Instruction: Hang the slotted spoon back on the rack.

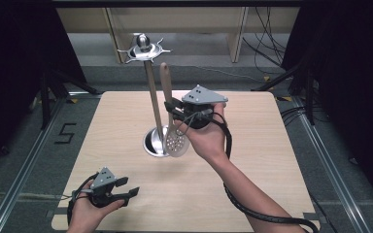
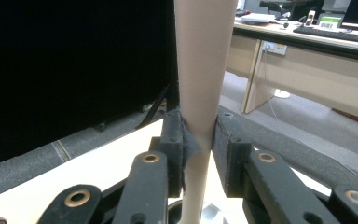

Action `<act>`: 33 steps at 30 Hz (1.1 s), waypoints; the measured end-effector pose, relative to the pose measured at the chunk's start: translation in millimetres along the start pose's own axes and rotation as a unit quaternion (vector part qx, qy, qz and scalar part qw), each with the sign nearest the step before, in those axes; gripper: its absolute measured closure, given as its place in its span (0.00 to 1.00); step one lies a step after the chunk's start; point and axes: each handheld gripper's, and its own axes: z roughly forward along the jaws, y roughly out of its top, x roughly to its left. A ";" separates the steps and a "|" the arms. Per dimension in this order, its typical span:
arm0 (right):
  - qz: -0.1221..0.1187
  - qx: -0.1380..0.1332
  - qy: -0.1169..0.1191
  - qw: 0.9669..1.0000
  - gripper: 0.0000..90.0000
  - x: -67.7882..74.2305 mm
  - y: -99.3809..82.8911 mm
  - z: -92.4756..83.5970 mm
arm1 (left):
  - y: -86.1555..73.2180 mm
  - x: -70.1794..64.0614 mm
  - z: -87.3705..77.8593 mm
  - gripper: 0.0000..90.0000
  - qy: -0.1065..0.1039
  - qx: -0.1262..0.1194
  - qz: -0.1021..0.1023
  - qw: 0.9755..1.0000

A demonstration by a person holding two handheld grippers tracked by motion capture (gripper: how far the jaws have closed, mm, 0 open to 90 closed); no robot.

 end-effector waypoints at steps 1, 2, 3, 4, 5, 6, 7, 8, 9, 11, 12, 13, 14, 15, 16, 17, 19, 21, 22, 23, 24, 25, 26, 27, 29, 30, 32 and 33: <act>-0.003 0.001 0.000 1.000 0.84 0.0 0.6 1.6 | 0.0 0.0 -0.1 0.45 0.000 0.000 0.000 1.000; -0.002 0.002 0.000 1.000 0.84 0.3 0.8 2.3 | 0.0 0.0 -0.1 0.45 0.000 0.000 0.000 1.000; 0.007 0.006 -0.001 1.000 0.84 1.6 0.9 2.8 | 0.2 0.3 -0.4 0.45 -0.001 0.002 0.001 1.000; -0.002 0.003 -0.003 1.000 0.84 0.6 1.2 4.6 | 0.2 0.2 -0.3 0.45 -0.001 0.002 0.001 1.000; -0.001 0.004 -0.002 1.000 0.84 0.8 1.5 5.4 | 0.3 0.3 -0.2 0.45 -0.002 0.002 0.002 1.000; 0.001 0.004 -0.004 1.000 0.84 1.2 1.6 6.2 | 0.1 -0.1 0.1 0.45 -0.001 -0.001 0.001 1.000; -0.006 0.003 -0.007 1.000 0.84 0.7 2.2 7.3 | 0.2 0.0 0.1 0.45 -0.001 0.000 0.002 1.000; 0.007 0.007 -0.006 1.000 0.84 2.5 2.6 7.8 | 0.4 0.2 -0.2 0.45 -0.002 0.002 0.003 1.000; 0.002 0.005 -0.006 1.000 0.84 2.4 3.4 9.2 | 0.4 0.2 -0.2 0.45 -0.002 0.002 0.002 1.000; 0.002 0.006 -0.009 1.000 0.84 3.1 4.6 10.9 | 0.4 0.3 -0.2 0.45 -0.002 0.002 0.002 1.000; 0.004 0.008 -0.009 1.000 0.84 3.4 5.3 11.6 | 0.3 0.2 -0.3 0.45 -0.002 0.002 0.002 1.000; 0.006 0.007 -0.012 1.000 0.84 4.2 5.9 12.6 | 0.4 0.3 -0.4 0.45 -0.002 0.002 0.002 1.000; 0.004 0.009 -0.010 1.000 0.84 4.2 6.9 13.5 | 0.4 0.4 -0.4 0.45 -0.002 0.002 0.002 1.000; -0.003 0.006 -0.015 1.000 0.84 4.0 7.7 14.4 | 0.1 -0.1 -0.2 0.45 -0.003 0.002 -0.003 1.000; -0.007 0.006 -0.014 1.000 0.84 3.9 8.6 15.3 | 0.1 -0.1 -0.3 0.45 -0.003 0.002 -0.003 1.000; 0.006 0.007 -0.012 1.000 0.84 5.7 9.1 16.3 | 0.1 -0.3 -0.4 0.45 -0.001 0.001 -0.003 1.000; 0.003 0.008 -0.011 1.000 0.84 5.9 11.0 17.7 | 0.0 -0.3 -0.4 0.45 -0.001 0.000 -0.003 1.000; -0.002 0.008 -0.012 1.000 0.84 6.0 12.6 19.5 | 0.1 -0.3 -0.4 0.45 -0.001 0.000 -0.003 1.000; 0.001 0.011 -0.013 1.000 0.84 6.4 13.2 19.9 | 0.1 -0.3 -0.4 0.45 -0.002 0.000 -0.003 1.000; 0.001 0.012 -0.019 1.000 0.84 6.4 13.9 20.1 | 0.1 -0.4 -0.4 0.45 -0.002 0.001 -0.003 1.000; 0.018 0.018 -0.016 1.000 0.84 8.1 14.3 20.4 | 0.1 -0.4 -0.3 0.45 -0.002 0.000 -0.003 1.000; 0.016 0.018 -0.016 1.000 0.84 7.6 14.6 21.4 | 0.1 -0.5 -0.3 0.45 -0.002 0.001 -0.003 1.000; 0.007 0.018 -0.017 1.000 0.84 6.4 15.0 22.5 | 0.1 -0.5 -0.3 0.45 -0.002 0.001 -0.003 1.000; 0.010 0.018 -0.019 1.000 0.84 6.8 14.8 23.3 | 0.1 -0.5 -0.3 0.45 -0.002 0.001 -0.003 1.000; 0.009 0.023 -0.017 1.000 0.84 6.9 15.1 24.4 | 0.1 -0.5 -0.3 0.45 -0.002 0.001 -0.003 1.000; 0.004 0.020 -0.019 1.000 0.84 6.5 15.0 25.3 | 0.2 -0.2 -0.3 0.45 -0.004 0.003 -0.003 1.000; 0.018 0.027 -0.022 0.999 0.84 8.8 14.9 26.0 | 0.2 0.0 -0.1 0.45 -0.005 0.002 -0.001 1.000; 0.007 0.026 -0.019 0.999 0.84 7.4 15.1 27.1 | 0.3 0.0 -0.2 0.45 -0.005 0.003 -0.001 1.000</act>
